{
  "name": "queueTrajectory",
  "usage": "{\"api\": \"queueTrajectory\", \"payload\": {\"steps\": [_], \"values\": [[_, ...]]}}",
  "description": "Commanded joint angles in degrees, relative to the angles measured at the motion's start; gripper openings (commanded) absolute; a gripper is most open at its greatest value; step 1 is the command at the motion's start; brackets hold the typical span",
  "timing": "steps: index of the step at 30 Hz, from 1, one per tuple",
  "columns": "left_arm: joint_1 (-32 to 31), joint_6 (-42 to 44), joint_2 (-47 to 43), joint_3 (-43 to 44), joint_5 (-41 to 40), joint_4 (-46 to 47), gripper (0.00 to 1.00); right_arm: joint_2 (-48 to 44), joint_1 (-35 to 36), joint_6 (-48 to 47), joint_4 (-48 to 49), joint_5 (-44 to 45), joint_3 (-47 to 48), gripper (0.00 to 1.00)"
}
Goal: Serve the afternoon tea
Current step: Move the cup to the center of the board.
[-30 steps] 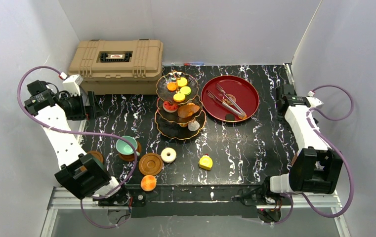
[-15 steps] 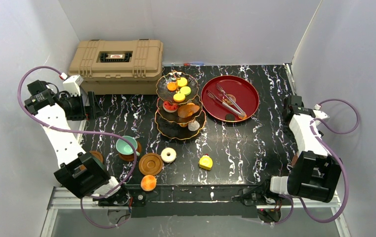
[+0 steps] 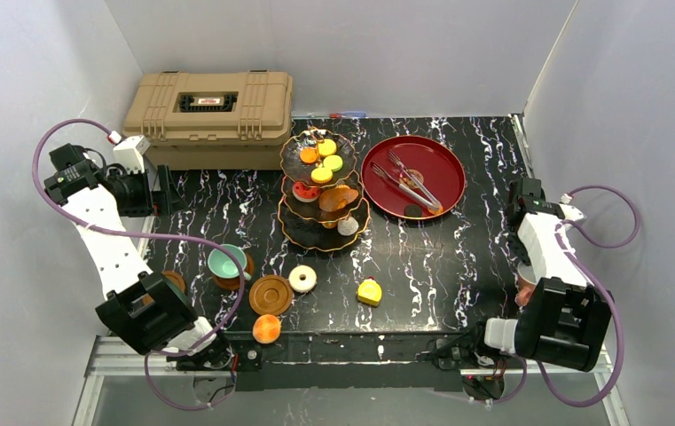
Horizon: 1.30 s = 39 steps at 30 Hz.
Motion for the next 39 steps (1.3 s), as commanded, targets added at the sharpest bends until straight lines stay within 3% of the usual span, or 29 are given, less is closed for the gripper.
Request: {"api": "queueTrajectory", "payload": {"steps": [1,3,11,18,22,33,39], "values": [[0.27,0.73,-0.20,0.74,0.39,-0.88,0.98,-1.96,-0.22,0.86,1.97,-4.04,-0.62,0.16],[0.27,0.48,-0.32,0.67,0.79,-0.88,0.98,-3.01,-0.22,0.49,2.84,-7.08,-0.75,0.01],[0.31,-0.02,-0.55,0.33,1.84,-0.88,0.98,-9.04,3.91,-0.40,5.74,-17.23,-0.61,0.01],[0.31,-0.91,-0.42,0.66,2.69,-0.88,0.98,-0.34,27.71,3.36,6.70,-13.52,3.97,0.01],[0.27,-1.00,-0.70,0.10,2.69,-0.88,0.98,3.49,36.82,3.17,9.09,-12.11,5.68,0.01],[0.27,-1.02,-1.82,-2.11,3.01,-0.24,0.98,8.68,43.72,-4.12,15.17,-19.68,10.20,0.01],[0.27,-0.86,-2.34,-2.71,3.83,-0.01,0.98,9.91,44.09,-9.20,18.21,-28.69,10.95,0.01]]}}
